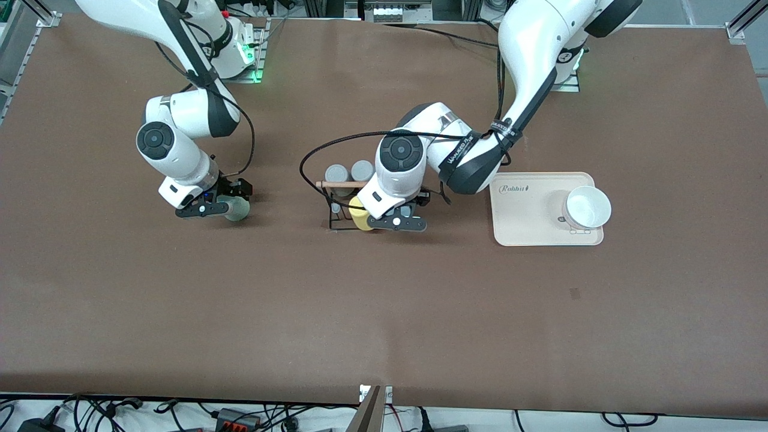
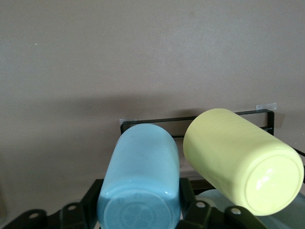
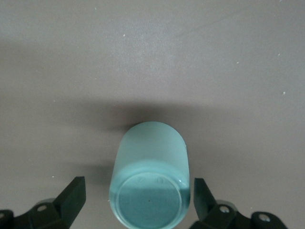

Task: Hang scattered cups on rack with three cups
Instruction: 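Grasp the teal cup with the right gripper while the left gripper holds the blue cup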

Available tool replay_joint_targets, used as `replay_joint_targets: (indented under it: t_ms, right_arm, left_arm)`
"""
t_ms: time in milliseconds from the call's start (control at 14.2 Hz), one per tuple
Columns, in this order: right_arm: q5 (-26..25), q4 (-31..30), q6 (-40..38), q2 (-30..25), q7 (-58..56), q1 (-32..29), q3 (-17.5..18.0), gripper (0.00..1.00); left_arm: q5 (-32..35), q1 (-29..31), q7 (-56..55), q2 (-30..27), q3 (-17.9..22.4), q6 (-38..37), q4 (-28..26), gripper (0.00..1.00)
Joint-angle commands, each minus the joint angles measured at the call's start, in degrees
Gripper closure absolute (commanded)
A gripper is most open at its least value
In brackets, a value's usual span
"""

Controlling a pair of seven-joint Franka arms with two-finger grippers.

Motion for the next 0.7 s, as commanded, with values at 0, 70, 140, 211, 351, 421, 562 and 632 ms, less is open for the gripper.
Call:
replay_joint_targets:
  t_ms: [0, 70, 140, 211, 351, 421, 562, 632]
  right_arm:
    - [0.39, -1.49, 2.50, 0.01, 0.78, 0.33, -0.26, 0.00]
    - [0.39, -1.49, 2.50, 0.19, 0.78, 0.24, -0.26, 0.00]
    - [0.48, -1.49, 2.59, 0.37, 0.78, 0.15, -0.26, 0.00]
    - [0.39, -1.49, 2.59, 0.46, 0.78, 0.15, -0.26, 0.00]
    - [0.39, -1.49, 2.59, 0.46, 0.78, 0.06, -0.35, 0.00]
    - [0.48, -1.49, 2.59, 0.46, 0.78, -0.03, -0.35, 0.00]
    - [0.39, -1.49, 2.59, 0.54, 0.78, -0.11, -0.52, 0.00]
    - [0.48, -1.40, 2.68, 0.54, 0.78, -0.11, -0.52, 0.00]
  left_arm:
    - [1.34, -0.97, -0.88, -0.80, 0.34, 0.02, -0.05, 0.00]
    - [1.34, -0.97, -0.88, -0.98, 0.25, -0.07, 0.03, 0.00]
    - [1.34, -0.80, -0.70, -1.42, 0.25, -0.15, 0.12, 0.00]
    - [1.34, -0.53, -0.62, -1.68, 0.25, -0.33, 0.12, 0.00]
    - [1.25, -0.27, -0.61, -2.47, 0.25, -0.68, 0.12, 0.00]
    - [1.34, -0.01, -0.61, -2.91, 0.34, -2.07, 0.56, 0.00]
    - [1.43, 1.83, -0.27, -6.06, 0.34, -6.20, 0.74, 0.00]
    - [1.43, 3.58, 0.00, -7.91, 0.25, -8.22, 0.74, 0.00]
